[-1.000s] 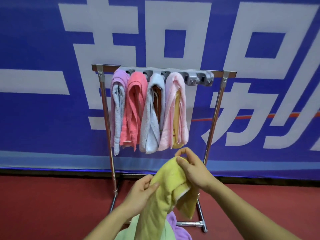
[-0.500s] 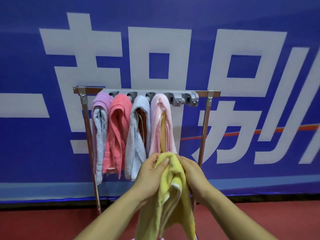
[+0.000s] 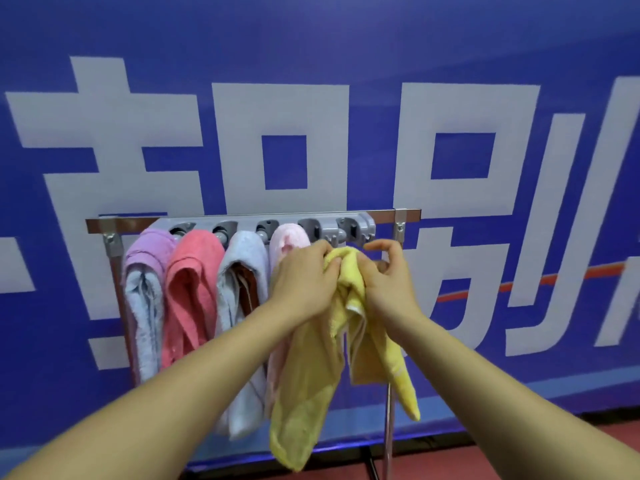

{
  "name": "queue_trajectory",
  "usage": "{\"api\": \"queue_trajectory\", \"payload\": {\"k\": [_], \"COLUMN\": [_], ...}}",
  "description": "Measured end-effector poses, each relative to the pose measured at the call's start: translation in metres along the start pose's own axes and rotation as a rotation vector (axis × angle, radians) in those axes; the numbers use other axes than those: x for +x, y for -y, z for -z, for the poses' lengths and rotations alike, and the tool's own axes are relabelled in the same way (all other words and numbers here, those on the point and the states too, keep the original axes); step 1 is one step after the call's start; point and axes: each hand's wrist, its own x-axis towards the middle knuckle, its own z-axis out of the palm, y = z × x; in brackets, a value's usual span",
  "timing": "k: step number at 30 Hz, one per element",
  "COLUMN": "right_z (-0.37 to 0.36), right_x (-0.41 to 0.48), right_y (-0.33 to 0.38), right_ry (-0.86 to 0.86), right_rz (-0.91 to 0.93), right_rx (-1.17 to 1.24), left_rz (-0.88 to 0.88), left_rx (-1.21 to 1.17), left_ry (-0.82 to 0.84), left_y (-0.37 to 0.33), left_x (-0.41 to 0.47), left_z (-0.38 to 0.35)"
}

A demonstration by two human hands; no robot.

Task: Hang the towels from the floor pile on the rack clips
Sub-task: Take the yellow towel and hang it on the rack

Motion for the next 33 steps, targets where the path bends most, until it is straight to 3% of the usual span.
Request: {"api": "queue_trajectory", "payload": {"k": [3,11,16,22,28,33], "right_z": [-0.005,-0.015,-0.025,-0.038,-0.024,-0.014], "right_x": [0.030,0.095,0.111,0.124,0.106,0.097], "right_y": [0.008,0.014,0.012,0.018,0.001,-0.020], "right_ry": [-0.073,-0.116,-0.126,-0.172,-0.021,0.095], "right_rz": [0.123,0.265,0.215,0.184,0.215,0.384], "right_rx": [-0.138,-0.658,-0.676,-0.617,-0.981,-1.251], "left_rz": [-0.057,-0.023,-0.001,-0.147,-0.174,-0.093], "left_rx": [0.272,0.488,0.467,0.645,0.690,0.597], "left_ry": [-0.030,0.013,-0.024,0.125,0.116,0.021], "left_y": [-0.007,-0.002,0.005,0.013,0.021,0.027], "left_x": [0.035,0.095,0.097,0.084,0.081,0.085], "left_z": [0.002,0.003,-0.007,-0.014,-0.018,-0.023]}}
